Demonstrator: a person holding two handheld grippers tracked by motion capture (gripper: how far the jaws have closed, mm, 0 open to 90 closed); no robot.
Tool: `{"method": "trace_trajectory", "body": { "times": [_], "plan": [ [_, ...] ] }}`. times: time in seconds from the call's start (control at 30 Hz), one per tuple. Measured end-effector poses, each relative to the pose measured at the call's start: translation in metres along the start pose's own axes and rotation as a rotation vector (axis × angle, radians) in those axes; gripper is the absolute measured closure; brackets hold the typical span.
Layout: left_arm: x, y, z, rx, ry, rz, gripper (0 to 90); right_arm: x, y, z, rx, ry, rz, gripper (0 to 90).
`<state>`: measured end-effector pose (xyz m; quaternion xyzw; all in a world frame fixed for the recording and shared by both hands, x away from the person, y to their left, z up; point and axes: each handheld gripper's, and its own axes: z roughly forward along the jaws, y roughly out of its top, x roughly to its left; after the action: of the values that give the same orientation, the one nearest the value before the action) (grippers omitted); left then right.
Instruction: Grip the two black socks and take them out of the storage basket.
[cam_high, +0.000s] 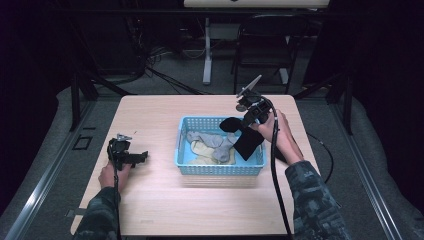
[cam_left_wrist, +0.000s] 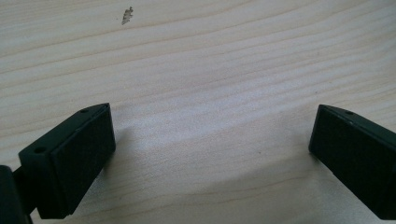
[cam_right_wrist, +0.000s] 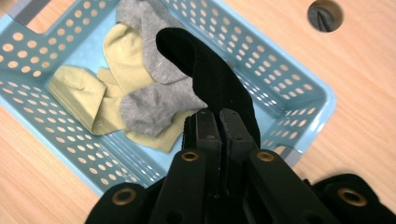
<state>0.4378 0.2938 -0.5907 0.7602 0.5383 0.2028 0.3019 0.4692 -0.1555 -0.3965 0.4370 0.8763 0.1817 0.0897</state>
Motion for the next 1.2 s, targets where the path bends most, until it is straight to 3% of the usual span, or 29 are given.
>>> {"method": "trace_trajectory", "body": {
  "times": [0.23, 0.5, 0.73, 1.2],
  "plan": [
    [0.000, 0.000, 0.000, 0.000, 0.000, 0.000, 0.3, -0.001, 0.004, -0.010, -0.022, 0.001, 0.010, 88.0],
    [0.000, 0.000, 0.000, 0.000, 0.000, 0.002, 0.3, -0.002, 0.009, -0.023, -0.032, 0.003, -0.014, 88.0],
    [0.000, 0.000, 0.000, 0.001, 0.000, -0.001, 0.3, -0.007, 0.012, -0.046, -0.064, 0.006, 0.002, 88.0],
    [0.000, 0.000, 0.000, 0.001, 0.000, -0.001, 0.3, -0.021, 0.005, -0.084, -0.090, -0.045, 0.027, 88.0]
  ]
}}
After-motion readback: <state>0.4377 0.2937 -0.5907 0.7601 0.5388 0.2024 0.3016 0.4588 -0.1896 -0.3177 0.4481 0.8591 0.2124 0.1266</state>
